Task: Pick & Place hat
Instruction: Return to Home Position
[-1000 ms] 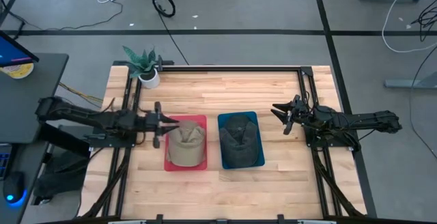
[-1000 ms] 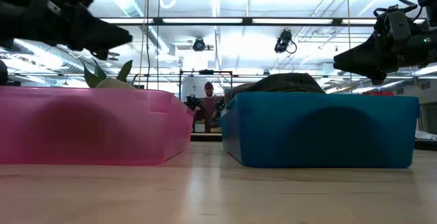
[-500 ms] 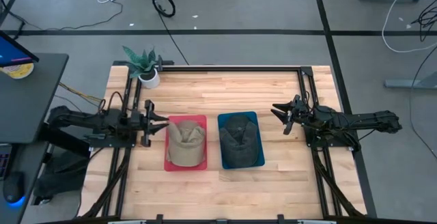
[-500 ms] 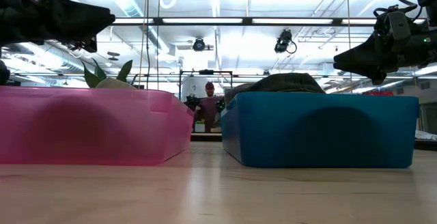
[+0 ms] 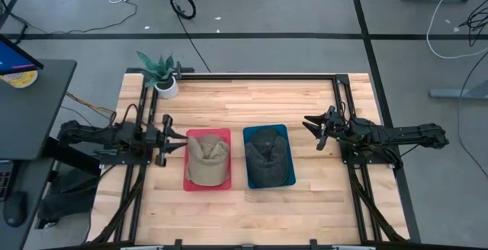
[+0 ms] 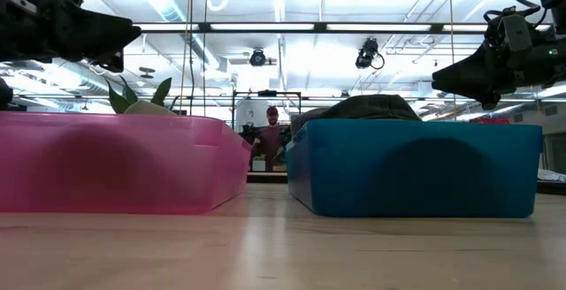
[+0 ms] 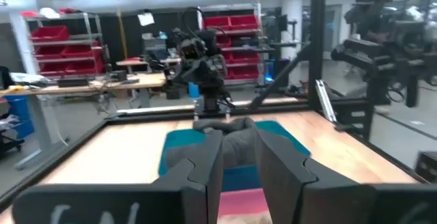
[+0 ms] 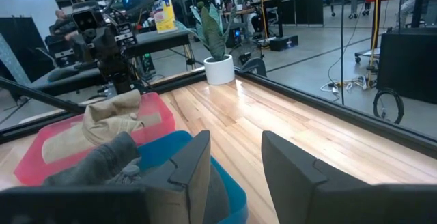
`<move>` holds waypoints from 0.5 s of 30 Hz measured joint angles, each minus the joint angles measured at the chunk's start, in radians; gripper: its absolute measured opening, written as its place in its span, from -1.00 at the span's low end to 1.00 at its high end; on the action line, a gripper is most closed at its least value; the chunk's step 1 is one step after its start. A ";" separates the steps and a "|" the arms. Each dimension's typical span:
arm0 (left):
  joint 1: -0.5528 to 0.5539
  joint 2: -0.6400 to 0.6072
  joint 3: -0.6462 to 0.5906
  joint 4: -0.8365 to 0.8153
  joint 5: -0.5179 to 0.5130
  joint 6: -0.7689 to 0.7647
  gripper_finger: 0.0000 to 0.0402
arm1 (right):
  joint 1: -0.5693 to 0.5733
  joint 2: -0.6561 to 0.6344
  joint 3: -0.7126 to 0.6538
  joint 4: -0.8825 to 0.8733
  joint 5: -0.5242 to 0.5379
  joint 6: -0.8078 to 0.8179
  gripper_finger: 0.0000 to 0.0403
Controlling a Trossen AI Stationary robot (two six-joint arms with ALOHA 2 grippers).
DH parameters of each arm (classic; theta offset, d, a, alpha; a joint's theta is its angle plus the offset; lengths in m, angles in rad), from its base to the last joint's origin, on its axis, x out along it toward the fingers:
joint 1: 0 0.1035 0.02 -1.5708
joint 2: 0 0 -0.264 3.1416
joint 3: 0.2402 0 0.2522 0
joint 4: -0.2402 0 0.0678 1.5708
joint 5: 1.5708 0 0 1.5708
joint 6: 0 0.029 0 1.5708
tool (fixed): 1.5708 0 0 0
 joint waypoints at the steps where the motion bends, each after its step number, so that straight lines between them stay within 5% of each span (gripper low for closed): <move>1: 0.000 0.000 0.000 -0.007 0.011 0.000 -0.53 | 0.000 0.000 0.000 0.000 0.000 0.000 -0.32; 15: 0.000 0.012 0.000 -0.095 0.065 0.005 -0.53 | 0.000 0.000 0.000 0.000 0.000 0.000 -0.32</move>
